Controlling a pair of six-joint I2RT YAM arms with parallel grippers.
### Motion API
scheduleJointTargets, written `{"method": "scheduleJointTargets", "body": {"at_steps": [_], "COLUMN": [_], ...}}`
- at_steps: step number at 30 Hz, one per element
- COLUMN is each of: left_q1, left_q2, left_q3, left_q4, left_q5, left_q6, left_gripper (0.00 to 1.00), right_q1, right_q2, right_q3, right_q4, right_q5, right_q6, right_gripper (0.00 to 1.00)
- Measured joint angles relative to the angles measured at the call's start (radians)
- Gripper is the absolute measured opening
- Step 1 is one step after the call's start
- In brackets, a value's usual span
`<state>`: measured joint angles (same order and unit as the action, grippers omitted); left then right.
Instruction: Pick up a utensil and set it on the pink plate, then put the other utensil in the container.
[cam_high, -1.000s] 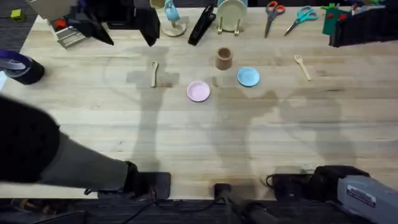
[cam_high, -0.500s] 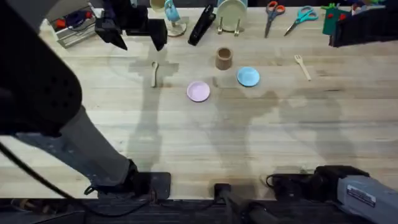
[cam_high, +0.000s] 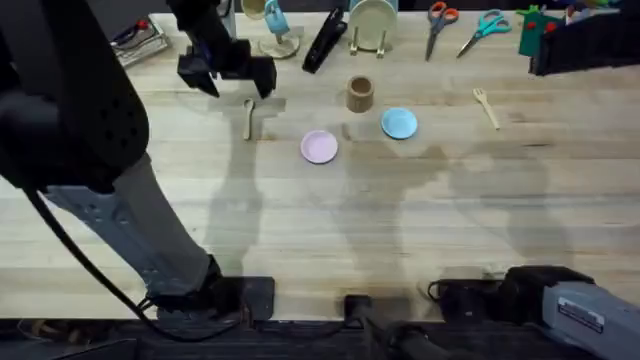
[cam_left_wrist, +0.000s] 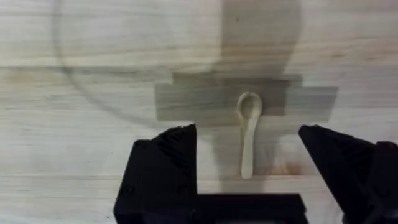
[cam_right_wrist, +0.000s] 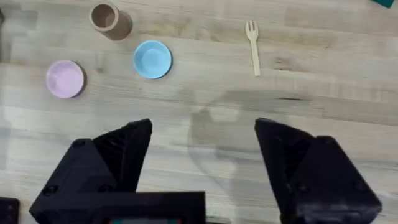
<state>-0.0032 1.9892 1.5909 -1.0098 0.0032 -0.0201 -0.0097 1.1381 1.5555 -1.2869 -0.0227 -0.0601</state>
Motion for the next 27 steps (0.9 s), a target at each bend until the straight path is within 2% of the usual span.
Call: {"method": "scheduleJointTargets", "body": {"at_steps": [12, 27], "left_q1": [0.000, 0.000], "left_q2": [0.000, -0.020], "left_q3": [-0.142, -0.180], "left_q4": [0.121, 0.157], "left_q5": [0.000, 0.004], "left_q6": [-0.012, -0.018], "left_gripper": [0.996, 0.995], "right_q1": [0.000, 0.000], "right_q2": [0.000, 0.000], "right_q3": [0.000, 0.000], "right_q4": [0.000, 0.000], "right_q5": [0.000, 0.000], "right_q6": [0.000, 0.000], "right_gripper": [0.996, 0.995]}}
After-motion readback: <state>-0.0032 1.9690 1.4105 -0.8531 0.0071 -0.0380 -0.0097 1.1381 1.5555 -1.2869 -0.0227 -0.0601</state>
